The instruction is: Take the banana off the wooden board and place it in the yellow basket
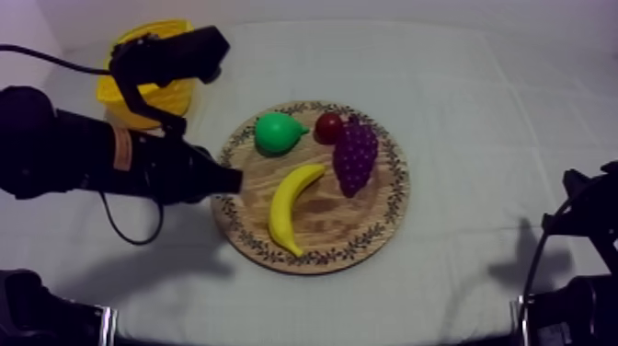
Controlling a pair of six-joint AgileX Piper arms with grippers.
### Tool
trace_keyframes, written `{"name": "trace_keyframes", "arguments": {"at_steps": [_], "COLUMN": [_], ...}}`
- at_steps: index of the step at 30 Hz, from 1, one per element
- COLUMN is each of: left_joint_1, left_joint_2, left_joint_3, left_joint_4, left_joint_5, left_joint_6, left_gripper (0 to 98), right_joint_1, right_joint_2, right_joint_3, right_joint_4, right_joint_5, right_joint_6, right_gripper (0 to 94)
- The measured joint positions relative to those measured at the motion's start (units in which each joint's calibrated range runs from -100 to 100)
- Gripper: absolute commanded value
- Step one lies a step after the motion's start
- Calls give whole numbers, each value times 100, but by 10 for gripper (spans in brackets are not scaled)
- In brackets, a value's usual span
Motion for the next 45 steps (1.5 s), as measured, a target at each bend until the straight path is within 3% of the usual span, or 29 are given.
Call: {"name": "trace_keyframes", "arguments": {"at_steps": [5, 8, 11, 14, 19, 23, 33, 41, 45], "left_joint_1": [91, 77, 21, -14, -212, -127, -60, 102, 100], "left_joint_2": [279, 402, 442, 447, 474, 526, 1042, 2003, 2564], "left_joint_3": [-154, -192, -188, -120, 49, 105, -104, -1108, -1781], "left_joint_4": [31, 71, 149, 417, 958, 1197, 1167, 674, 592], "left_joint_5": [-24, 44, 153, -31, -156, -221, -93, 812, 1290], "left_joint_6": [-15, -15, 1, -155, -435, -469, -250, 226, 251], "left_gripper": [34, 243, 537, 688, 707, 714, 735, 740, 730], "right_joint_1": [0, 0, 0, 0, 0, 0, 0, 0, 0], "right_joint_2": [0, 0, 0, 0, 0, 0, 0, 0, 0], "right_joint_3": [0, 0, 0, 0, 0, 0, 0, 0, 0], "right_joint_4": [0, 0, 0, 0, 0, 0, 0, 0, 0], "right_joint_5": [0, 0, 0, 0, 0, 0, 0, 0, 0], "right_joint_6": [2, 2, 2, 5, 5, 5, 5, 5, 5], "right_gripper": [3, 3, 3, 3, 3, 3, 3, 3, 3]}}
